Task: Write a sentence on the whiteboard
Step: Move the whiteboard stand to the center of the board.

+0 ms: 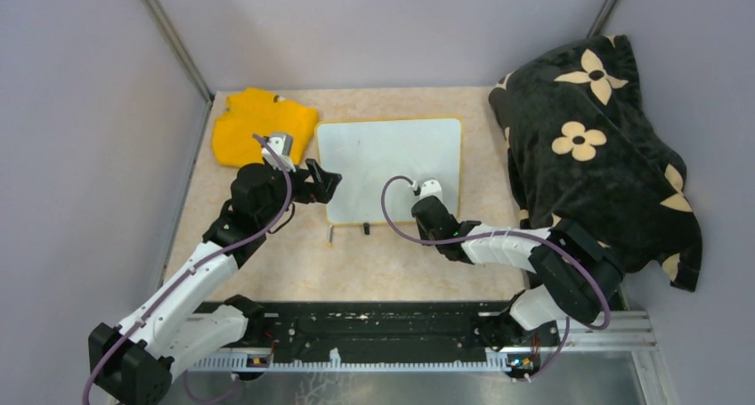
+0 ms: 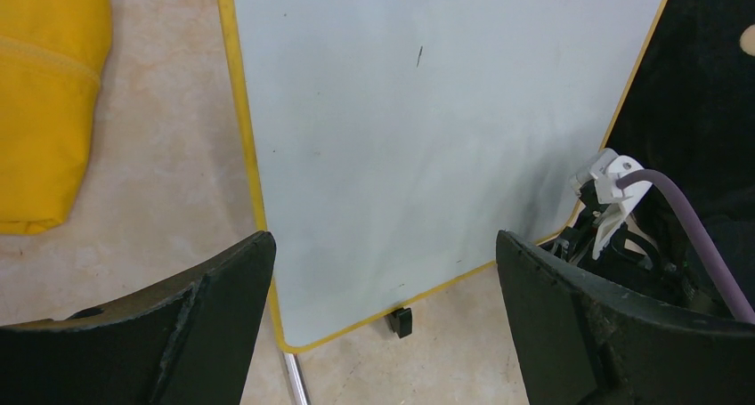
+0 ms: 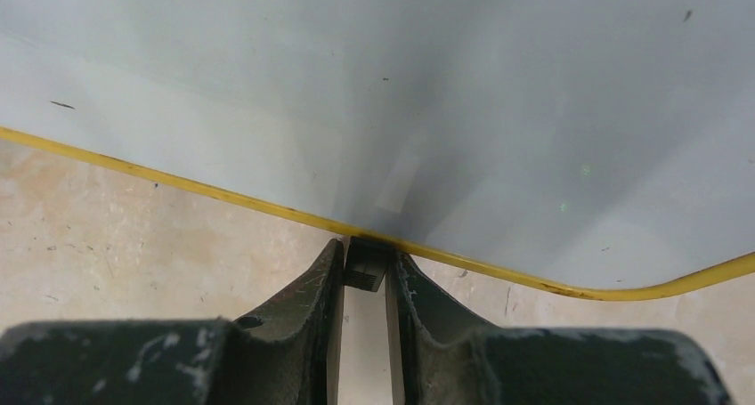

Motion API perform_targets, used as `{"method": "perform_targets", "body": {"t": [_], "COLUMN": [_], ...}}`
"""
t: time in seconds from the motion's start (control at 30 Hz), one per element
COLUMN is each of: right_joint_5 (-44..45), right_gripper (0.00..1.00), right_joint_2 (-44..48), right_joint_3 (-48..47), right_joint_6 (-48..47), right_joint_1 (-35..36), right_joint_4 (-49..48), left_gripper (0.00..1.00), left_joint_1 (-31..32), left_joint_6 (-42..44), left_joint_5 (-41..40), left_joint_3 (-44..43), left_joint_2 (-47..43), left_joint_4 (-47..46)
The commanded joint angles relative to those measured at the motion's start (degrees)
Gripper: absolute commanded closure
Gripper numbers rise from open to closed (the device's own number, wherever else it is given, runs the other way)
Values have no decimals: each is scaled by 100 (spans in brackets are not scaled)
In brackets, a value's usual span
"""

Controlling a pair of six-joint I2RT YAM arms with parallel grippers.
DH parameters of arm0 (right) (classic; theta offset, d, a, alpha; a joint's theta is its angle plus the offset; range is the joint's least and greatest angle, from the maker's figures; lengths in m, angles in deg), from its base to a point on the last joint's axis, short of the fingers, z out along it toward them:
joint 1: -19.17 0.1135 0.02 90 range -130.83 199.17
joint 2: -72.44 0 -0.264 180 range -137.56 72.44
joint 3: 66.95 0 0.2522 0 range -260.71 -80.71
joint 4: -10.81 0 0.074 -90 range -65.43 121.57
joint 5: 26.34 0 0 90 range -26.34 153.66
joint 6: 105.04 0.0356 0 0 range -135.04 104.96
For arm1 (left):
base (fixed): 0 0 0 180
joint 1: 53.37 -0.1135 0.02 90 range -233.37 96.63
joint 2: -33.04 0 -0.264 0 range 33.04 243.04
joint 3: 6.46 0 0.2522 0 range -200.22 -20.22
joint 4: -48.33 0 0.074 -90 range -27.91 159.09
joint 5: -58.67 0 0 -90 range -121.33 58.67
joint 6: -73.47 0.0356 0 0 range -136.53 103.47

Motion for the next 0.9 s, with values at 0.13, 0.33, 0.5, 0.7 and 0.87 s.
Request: {"method": "perform_targets", "body": {"t": [0.13,0.33,0.5,0.7,0.87], "right_joint_5": [88,125,258,627,772], "right_gripper": [97,63,56,57,61], "right_joint_2": [111,198,343,518,466], "right_joint_3": [-106,-4,30,96,56], "right_joint_6": [-68,264,566,919,991], "right_joint_1": [78,79,76,78,78], "right_joint_4": [166,144,175,112,3], "left_gripper": [1,1,1,1,1], "left_joint_1": [25,28,27,25,27], "left_joint_6": [-16,-25,-33,-34,-38], "left_joint_5": [95,116,134,136,145], "left_joint_3": [52,44,43,43,44], "left_joint_2": [34,64,81,77,74], "left_joint_4": [-201,-201,-208,-202,-202]}}
